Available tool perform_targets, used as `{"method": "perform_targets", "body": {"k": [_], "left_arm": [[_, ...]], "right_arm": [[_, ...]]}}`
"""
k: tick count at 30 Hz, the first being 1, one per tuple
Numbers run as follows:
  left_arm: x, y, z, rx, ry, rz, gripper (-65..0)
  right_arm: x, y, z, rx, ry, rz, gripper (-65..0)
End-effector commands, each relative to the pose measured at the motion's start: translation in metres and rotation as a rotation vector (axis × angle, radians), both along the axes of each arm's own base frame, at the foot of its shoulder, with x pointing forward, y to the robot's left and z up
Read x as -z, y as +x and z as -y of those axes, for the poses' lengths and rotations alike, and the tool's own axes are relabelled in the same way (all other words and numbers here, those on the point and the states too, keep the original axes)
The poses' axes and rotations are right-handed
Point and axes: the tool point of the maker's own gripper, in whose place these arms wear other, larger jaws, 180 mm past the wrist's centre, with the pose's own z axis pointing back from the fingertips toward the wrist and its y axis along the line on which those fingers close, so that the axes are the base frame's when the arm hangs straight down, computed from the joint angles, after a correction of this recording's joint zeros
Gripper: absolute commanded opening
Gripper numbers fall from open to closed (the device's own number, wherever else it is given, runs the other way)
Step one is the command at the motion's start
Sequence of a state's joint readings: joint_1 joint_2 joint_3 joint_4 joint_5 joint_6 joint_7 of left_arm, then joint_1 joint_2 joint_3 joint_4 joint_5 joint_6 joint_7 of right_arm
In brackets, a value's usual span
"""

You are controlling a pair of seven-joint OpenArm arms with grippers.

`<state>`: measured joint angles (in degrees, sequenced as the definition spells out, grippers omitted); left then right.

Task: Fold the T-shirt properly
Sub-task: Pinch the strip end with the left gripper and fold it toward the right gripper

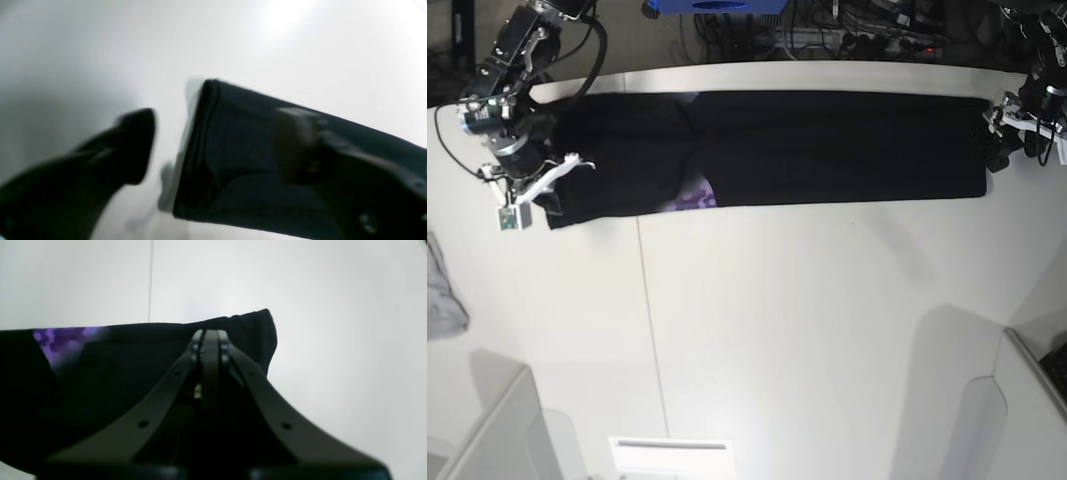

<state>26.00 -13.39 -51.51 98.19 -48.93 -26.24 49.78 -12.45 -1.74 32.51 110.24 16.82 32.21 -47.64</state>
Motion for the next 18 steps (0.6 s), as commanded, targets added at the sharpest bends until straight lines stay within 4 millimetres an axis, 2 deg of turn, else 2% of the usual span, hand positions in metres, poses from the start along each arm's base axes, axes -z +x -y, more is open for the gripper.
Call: {"method": "perform_targets", "body": {"k": [1, 6, 9, 14, 18], "left_arm": [[-0.006, 0.002, -0.004, 0.017, 0.007, 0.028, -6.6], [0.016, -0.008, 0.000, 0.061, -0.024, -0.007, -6.4], [0.037, -0.015, 0.005, 0.056, -0.074, -0.049, -6.4], [0.062, -0.005, 0.020, 0.102, -0.140, -0.098, -6.4], [0.072, -0.002, 0.021, 0.086, -0.171, -0.105, -6.6]], "right_arm": [[-0.013, 0.007, 0.001, -0.007, -0.006, 0.055, -65.0], [-0.009, 0.003, 0.001, -0.007, -0.006, 0.040, -65.0], [-0.008, 0.002, 0.001, -0.007, -0.005, 0.035, -65.0], [-0.005, -0.001, -0.008, 0.000, 0.024, 0.030, -65.0], [-0.003, -0.004, -0.011, 0.003, 0.034, 0.025, -65.0]]}}
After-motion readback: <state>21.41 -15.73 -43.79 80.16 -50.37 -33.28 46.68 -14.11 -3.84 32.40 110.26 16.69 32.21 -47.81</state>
